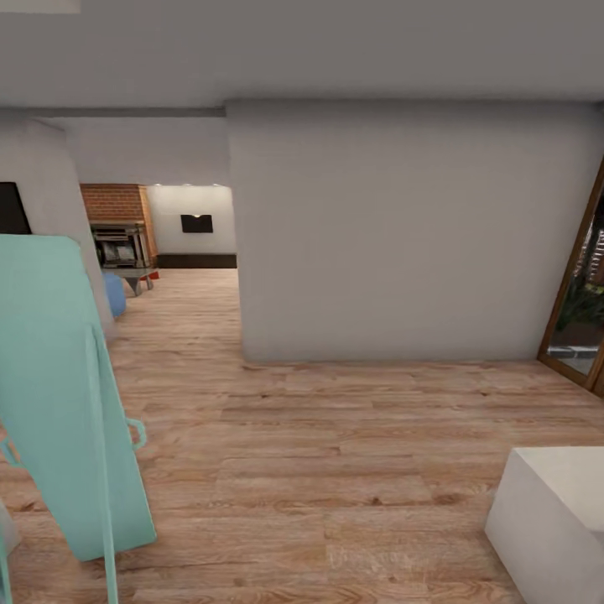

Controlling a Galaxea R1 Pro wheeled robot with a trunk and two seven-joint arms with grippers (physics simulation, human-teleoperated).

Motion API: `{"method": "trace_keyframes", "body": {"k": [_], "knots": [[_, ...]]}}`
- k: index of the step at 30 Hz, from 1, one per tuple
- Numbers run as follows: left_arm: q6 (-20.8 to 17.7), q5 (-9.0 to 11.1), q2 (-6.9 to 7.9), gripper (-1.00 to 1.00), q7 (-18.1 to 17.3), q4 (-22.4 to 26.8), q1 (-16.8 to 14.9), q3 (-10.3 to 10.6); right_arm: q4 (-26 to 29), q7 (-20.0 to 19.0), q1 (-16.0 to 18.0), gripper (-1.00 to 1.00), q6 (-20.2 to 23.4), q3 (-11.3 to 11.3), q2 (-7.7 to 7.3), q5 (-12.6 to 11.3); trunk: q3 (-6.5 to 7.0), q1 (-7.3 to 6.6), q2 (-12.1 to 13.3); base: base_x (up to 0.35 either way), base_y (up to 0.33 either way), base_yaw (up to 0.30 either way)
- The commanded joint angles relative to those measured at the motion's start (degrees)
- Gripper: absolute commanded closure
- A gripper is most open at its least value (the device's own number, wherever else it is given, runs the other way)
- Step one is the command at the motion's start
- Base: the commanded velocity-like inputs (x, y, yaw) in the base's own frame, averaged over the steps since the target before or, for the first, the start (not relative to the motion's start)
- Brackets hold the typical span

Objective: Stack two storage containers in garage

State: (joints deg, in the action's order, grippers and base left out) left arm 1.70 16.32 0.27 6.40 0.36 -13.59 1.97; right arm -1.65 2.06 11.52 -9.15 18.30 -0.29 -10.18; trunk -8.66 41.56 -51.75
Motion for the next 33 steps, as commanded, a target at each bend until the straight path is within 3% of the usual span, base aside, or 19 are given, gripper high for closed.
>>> {"method": "trace_keyframes", "body": {"k": [1,33], "knots": [[0.16,0.38,-0.01,-1.0,0.1,-0.04,-0.04,0.23,-0.17,0.03,0.08,-1.0,-0.34,0.5,0.02,-0.54,-0.08,0.04,-0.05,0.325,0.0,0.0],[0.41,0.38,-0.01,-1.0,0.1,-0.03,-0.05,0.23,-0.18,0.03,0.08,-1.0,-0.34,0.47,0.02,-0.54,-0.08,0.04,-0.05,0.325,0.0,0.0]]}}
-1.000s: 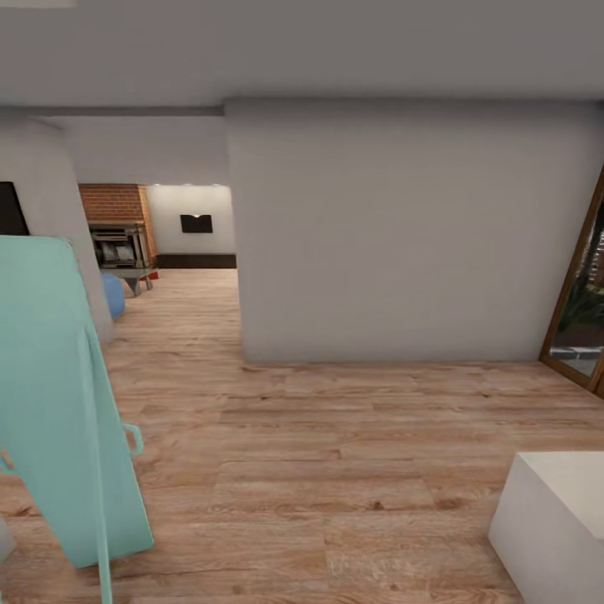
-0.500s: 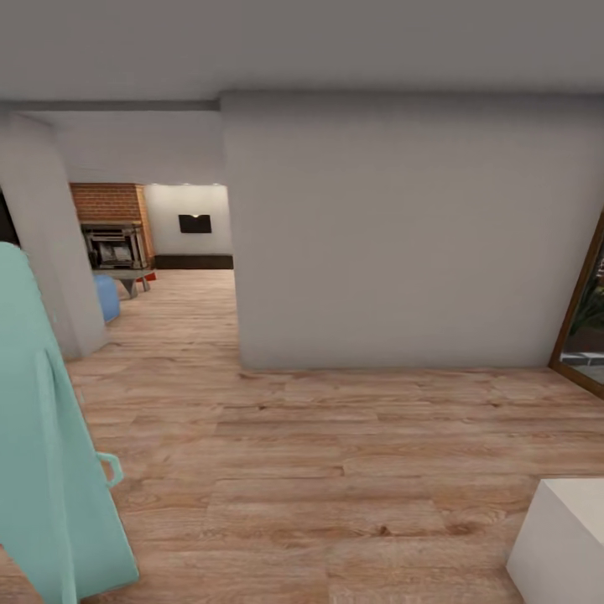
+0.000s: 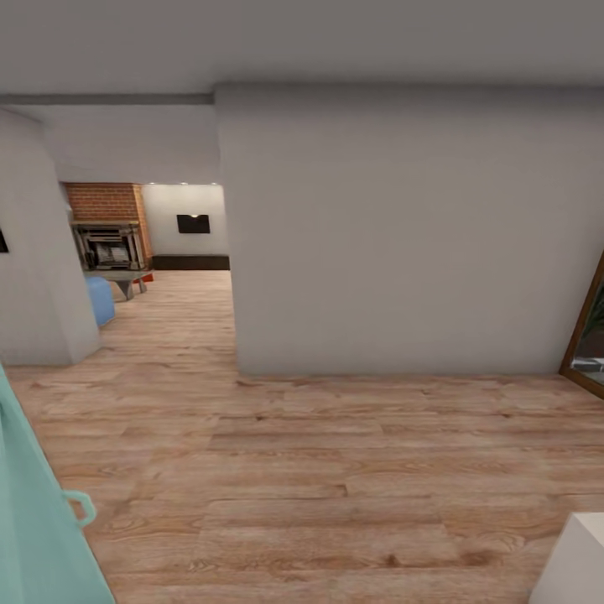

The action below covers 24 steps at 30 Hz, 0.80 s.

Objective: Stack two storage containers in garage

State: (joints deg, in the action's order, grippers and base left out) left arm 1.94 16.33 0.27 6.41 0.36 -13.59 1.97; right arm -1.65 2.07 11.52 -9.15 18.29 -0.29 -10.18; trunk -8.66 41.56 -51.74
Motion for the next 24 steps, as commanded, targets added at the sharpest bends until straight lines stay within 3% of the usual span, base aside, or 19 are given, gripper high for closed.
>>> {"method": "trace_keyframes", "body": {"k": [1,24], "knots": [[0.17,0.37,-0.01,-1.0,0.1,-0.05,-0.04,0.23,-0.18,0.03,0.08,-1.0,-0.34,0.5,0.02,-0.54,-0.08,0.04,-0.06,0.325,0.0,0.0],[0.21,0.37,-0.01,-1.0,0.1,-0.01,-0.03,0.23,-0.15,0.01,0.08,-1.0,-0.48,0.27,0.26,-0.58,-0.08,0.04,-0.06,0.325,0.0,0.0]]}}
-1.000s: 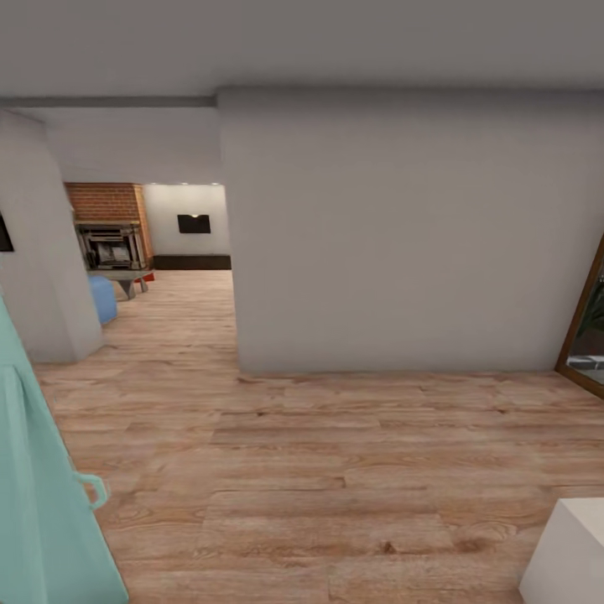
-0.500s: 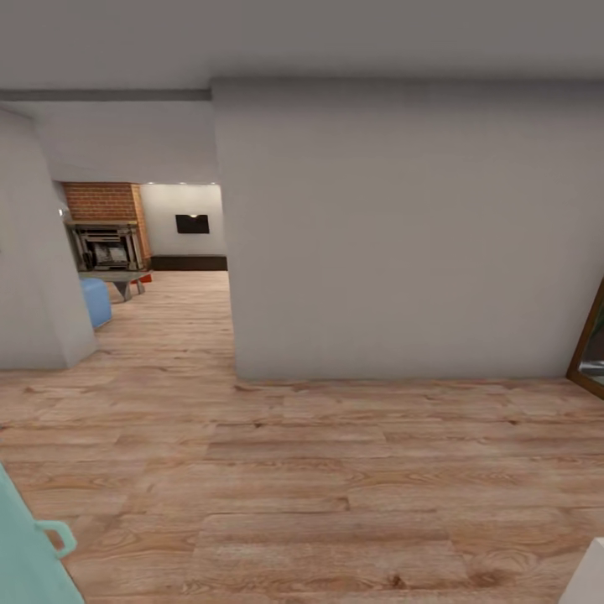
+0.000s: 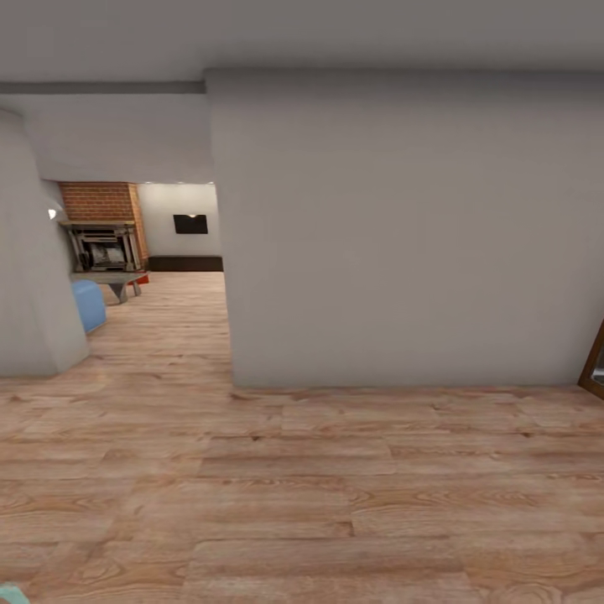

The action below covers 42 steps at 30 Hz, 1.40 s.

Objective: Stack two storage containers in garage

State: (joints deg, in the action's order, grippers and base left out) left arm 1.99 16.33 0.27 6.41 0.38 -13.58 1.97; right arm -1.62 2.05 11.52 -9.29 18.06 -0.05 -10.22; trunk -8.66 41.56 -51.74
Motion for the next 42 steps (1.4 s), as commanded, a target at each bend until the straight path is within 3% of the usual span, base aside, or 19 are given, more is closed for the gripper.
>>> {"method": "trace_keyframes", "body": {"k": [1,14,42], "knots": [[0.19,0.37,-0.01,-1.0,0.1,-0.03,-0.06,0.23,-0.15,0.01,0.08,-1.0,-0.29,0.47,0.06,-0.56,-0.08,0.04,-0.06,0.325,0.0,0.0],[0.21,0.37,-0.04,-1.0,0.11,-0.03,-0.04,0.23,-0.18,-0.03,0.08,-1.0,-0.36,0.28,0.23,-0.77,-0.08,0.04,-0.06,0.325,0.0,0.04],[0.21,0.37,-0.06,-1.0,0.12,-0.05,-0.04,0.25,-0.17,-0.03,0.08,-1.0,-0.41,0.22,0.14,-0.94,-0.08,0.04,-0.06,0.325,0.0,0.264]]}}
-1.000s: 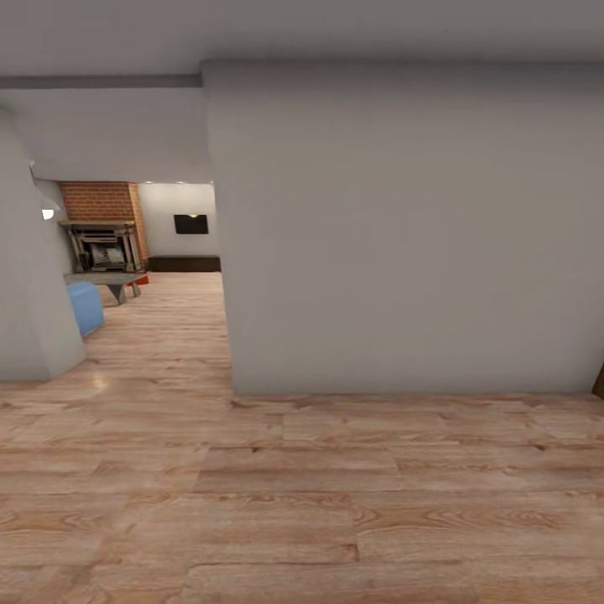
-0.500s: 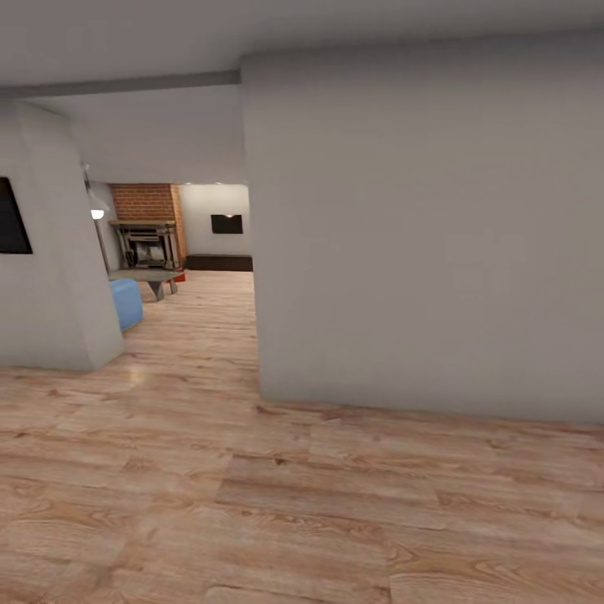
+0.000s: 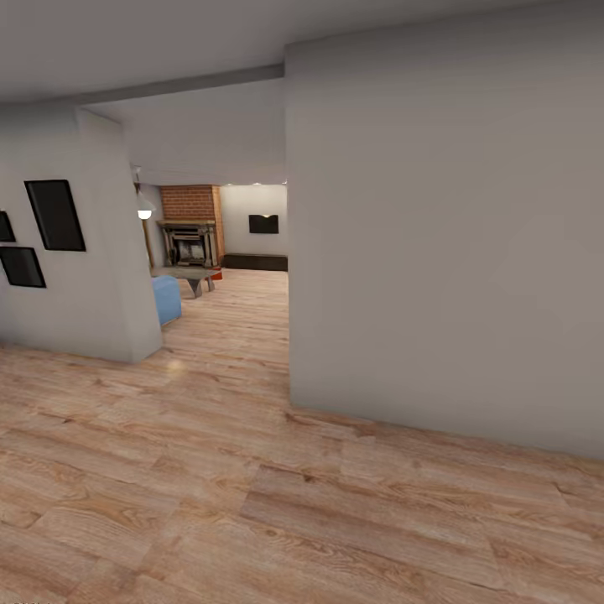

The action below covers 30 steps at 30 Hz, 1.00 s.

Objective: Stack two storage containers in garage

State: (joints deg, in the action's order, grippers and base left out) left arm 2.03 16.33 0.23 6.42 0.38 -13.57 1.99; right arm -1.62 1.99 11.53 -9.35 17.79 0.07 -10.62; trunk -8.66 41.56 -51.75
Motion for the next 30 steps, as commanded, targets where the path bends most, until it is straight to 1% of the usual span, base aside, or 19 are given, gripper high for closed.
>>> {"method": "trace_keyframes", "body": {"k": [1,16,30], "knots": [[0.17,0.37,-0.01,-1.0,0.09,-0.04,-0.05,0.22,-0.17,0.03,0.07,-1.0,-0.35,0.49,0.02,-0.54,-0.08,0.04,-0.05,0.325,0.0,0.268],[0.17,0.37,-0.02,-1.0,0.08,-0.06,-0.07,0.22,-0.16,0.03,0.07,-1.0,-0.32,0.49,-0.03,-0.54,-0.08,0.04,-0.05,0.325,0.0,0.258],[0.16,0.37,-0.05,-1.0,0.09,-0.04,-0.06,0.23,-0.14,0.03,0.07,-1.0,-0.09,0.91,-0.28,-0.13,-0.08,0.04,-0.05,0.325,0.0,0.021]]}}
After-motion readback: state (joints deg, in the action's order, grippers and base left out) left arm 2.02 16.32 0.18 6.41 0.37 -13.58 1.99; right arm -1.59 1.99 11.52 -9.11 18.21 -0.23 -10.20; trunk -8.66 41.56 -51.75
